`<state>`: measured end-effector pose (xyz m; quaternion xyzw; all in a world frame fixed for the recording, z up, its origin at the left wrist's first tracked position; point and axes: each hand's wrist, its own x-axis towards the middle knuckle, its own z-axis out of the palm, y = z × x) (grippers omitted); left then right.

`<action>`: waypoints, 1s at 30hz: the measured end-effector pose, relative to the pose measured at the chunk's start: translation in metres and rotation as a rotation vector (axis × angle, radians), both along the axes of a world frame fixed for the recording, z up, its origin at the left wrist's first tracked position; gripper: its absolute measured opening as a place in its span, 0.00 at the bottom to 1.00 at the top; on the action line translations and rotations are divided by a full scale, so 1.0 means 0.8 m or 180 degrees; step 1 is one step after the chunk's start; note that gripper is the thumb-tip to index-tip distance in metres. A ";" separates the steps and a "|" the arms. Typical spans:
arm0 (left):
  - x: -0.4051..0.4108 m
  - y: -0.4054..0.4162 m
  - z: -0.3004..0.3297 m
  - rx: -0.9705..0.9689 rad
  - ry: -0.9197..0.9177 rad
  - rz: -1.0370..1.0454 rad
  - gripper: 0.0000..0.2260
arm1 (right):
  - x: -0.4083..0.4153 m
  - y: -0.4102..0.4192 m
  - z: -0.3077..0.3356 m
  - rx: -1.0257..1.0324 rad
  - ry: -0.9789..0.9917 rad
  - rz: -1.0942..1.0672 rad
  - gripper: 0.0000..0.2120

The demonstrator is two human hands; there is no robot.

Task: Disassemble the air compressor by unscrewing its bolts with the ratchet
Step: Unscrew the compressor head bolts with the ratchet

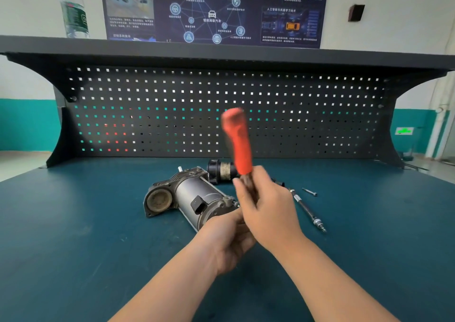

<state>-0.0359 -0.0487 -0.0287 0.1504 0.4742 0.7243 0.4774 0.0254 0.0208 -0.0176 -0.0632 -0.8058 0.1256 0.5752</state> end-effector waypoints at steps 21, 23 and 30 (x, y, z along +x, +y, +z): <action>-0.004 -0.001 0.005 0.0002 -0.0114 -0.0185 0.06 | -0.015 0.024 -0.013 -0.2937 0.1151 0.0103 0.11; -0.003 -0.001 0.004 -0.0002 0.0000 -0.0187 0.06 | -0.009 0.013 -0.009 -0.1652 0.0821 0.0128 0.13; -0.009 -0.003 -0.001 -0.0112 0.0073 -0.0248 0.07 | -0.005 -0.002 -0.013 0.0658 0.0103 0.0178 0.08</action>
